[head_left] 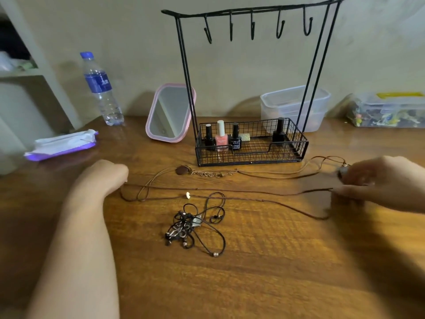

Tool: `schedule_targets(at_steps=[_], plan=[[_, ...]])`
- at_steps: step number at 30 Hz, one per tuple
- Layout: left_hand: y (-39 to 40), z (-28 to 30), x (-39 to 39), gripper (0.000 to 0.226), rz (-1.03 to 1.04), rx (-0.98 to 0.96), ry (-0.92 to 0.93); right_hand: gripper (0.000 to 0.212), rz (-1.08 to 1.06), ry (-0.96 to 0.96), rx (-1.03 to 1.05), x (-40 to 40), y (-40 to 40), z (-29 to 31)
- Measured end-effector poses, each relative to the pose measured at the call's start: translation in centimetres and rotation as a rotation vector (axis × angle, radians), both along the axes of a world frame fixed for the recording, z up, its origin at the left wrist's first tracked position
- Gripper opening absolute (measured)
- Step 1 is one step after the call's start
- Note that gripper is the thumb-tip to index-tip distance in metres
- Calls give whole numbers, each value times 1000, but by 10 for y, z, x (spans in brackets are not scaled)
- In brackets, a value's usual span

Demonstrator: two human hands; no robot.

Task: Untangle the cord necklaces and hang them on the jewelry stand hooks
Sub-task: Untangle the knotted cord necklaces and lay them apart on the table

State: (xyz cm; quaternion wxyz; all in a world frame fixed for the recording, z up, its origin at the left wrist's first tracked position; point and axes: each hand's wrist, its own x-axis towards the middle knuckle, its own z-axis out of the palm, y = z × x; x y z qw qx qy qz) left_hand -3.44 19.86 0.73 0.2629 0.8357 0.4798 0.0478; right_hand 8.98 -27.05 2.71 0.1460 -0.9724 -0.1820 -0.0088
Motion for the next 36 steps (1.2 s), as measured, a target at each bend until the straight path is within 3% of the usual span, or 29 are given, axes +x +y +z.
schedule_targets(at_steps=[3, 6, 8, 10, 13, 15, 16, 18, 20, 21, 24, 27, 30, 32, 34, 36], plan=[[-13, 8, -4, 30, -79, 215, 6, 38, 123, -261, -19, -19, 35, -1], [-39, 18, -5, 19, -226, 396, -285, 44, 548, -186, 129, -71, 100, -4], [-57, 26, -7, 10, -432, 290, -451, 58, 795, -103, 53, -96, 128, -19], [-73, 32, -11, 8, -695, 108, -497, 61, 900, -97, -25, -105, 138, -34], [-83, 32, -12, 4, -977, -14, -478, 29, 966, -139, 65, -104, 140, -45], [-89, 29, -7, 17, -1085, -133, -469, 14, 1020, -108, 126, -101, 135, -43], [-94, 27, -5, 23, -1132, -205, -462, 12, 1037, -5, 221, -97, 131, -36], [-107, 22, -2, 26, -1225, -304, -417, 18, 925, 249, 607, -90, 119, -17], [-117, 17, 2, 29, -1289, -309, -366, 25, 851, 262, 821, -86, 108, -7], [-120, 16, 2, 31, -1302, -301, -374, 27, 863, 162, 735, -85, 107, -8], [-119, 15, 6, 34, -1177, -347, -571, 41, 963, -167, 160, -95, 123, -30], [-115, 12, 10, 35, -960, -375, -784, 27, 970, -182, 111, -106, 139, -52], [-117, 9, 13, 37, -880, -477, -824, 12, 1021, -229, 103, -100, 139, -54], [-122, 7, 13, 40, -924, -583, -787, 14, 1070, 44, 289, -94, 130, -42], [-130, 4, 13, 49, -1030, -694, -693, 20, 988, 489, 772, -85, 117, -22], [-143, -1, 12, 60, -1153, -813, -558, 22, 909, 648, 1268, -70, 102, -6]])
